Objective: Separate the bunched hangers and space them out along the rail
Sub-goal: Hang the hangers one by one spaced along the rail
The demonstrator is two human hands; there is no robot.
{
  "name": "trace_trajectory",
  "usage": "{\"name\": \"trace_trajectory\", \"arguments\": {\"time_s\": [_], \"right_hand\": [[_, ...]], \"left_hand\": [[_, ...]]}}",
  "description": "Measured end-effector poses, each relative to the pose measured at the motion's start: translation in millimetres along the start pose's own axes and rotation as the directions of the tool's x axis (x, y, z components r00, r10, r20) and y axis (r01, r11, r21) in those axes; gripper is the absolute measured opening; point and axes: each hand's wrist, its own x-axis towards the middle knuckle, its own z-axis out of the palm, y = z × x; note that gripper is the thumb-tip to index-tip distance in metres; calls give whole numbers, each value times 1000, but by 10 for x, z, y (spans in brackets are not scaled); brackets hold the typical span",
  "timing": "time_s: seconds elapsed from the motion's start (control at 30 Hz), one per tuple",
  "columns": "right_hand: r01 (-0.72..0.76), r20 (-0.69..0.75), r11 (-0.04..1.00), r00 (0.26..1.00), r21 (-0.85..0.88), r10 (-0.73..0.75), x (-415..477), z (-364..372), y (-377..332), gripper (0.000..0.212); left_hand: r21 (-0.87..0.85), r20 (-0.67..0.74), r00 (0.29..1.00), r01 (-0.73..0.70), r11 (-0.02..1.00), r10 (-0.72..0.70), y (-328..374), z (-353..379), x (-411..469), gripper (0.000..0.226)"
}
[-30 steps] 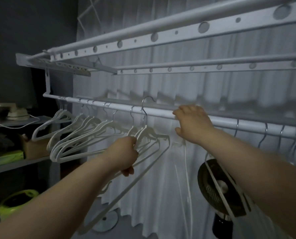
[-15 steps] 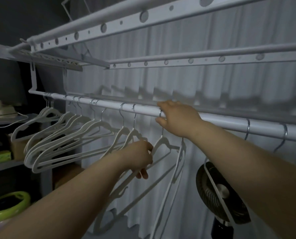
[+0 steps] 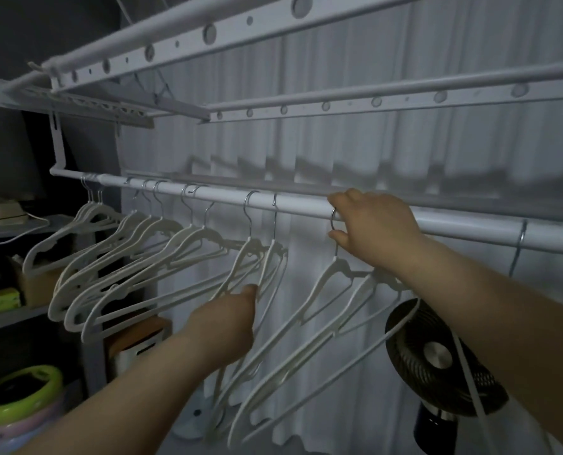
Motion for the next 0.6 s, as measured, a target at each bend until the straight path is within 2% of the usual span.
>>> {"name": "trace_trajectory", "arguments": {"time_s": [0.07,0.17,0.23,0.47,0.6], "right_hand": [[1,6,1000,1000,1,-1,-24,-21,12,48],[14,32,1000,999,0,-14,-73,-36,54,52],[20,47,1000,999,5,-20,-110,-58,88,54],[53,44,998,998,28,-54,-204,-84,190,56],[87,0,985,996,149,-88,-278,-79,181,57]], "left_hand": [[-20,-18,999,30,999,-30,-24,8,39,49],[-226,-99,990,76,971,-101,-62,-101,126,40],[-279,-121,986,74,957,-112,-31,-211,179,38],[-368,62,997,60,928,-40,210,-159,259,32],[-428,93,994,86,900,-51,81,-49,48,25]]}}
